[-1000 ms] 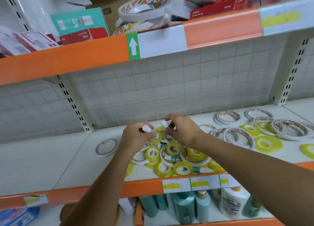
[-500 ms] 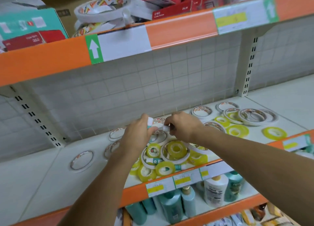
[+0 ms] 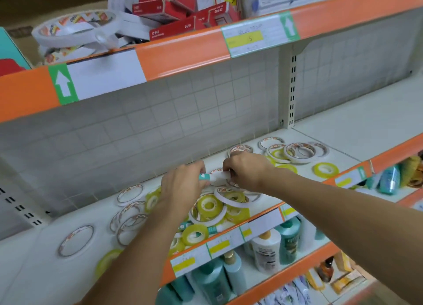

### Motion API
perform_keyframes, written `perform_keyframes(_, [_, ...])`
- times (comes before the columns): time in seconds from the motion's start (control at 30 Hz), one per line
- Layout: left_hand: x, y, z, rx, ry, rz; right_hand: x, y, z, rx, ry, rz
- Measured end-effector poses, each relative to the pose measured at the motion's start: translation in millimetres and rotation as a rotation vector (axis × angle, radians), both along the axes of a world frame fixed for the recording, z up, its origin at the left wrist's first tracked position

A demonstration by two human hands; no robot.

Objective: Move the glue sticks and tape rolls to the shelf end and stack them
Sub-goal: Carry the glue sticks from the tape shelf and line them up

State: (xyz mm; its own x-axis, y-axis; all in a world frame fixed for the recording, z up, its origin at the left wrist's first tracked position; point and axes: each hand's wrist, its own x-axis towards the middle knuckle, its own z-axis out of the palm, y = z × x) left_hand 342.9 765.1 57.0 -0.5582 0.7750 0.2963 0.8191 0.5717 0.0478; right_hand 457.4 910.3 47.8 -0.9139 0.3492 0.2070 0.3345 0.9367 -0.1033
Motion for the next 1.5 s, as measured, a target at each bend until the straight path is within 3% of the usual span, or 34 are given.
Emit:
perform_keyframes(0.17, [7,18,-6,0.018,-0.008,-0.08,21,20,2,0.015,0.023,-0.029])
perform_keyframes(0.33, [25,51,-5,-0.034,0.155,-0.141,47,47,4,0.006,0.023,-0.074])
perform_keyframes(0.57, [72,116,2,-0.054,0.006,-0.22,98,100,8,0.037,0.001,-0.155])
perform_keyframes(1.3, [299,359,-4,-0.045,0.028,-0.676,352,287,-4,0.116,-0.044,-0.525])
perform_keyframes(1.5, [340,428,-6,-0.161,-0.048,-0.761,400,336,-9,0.063,-0.058,-0.62])
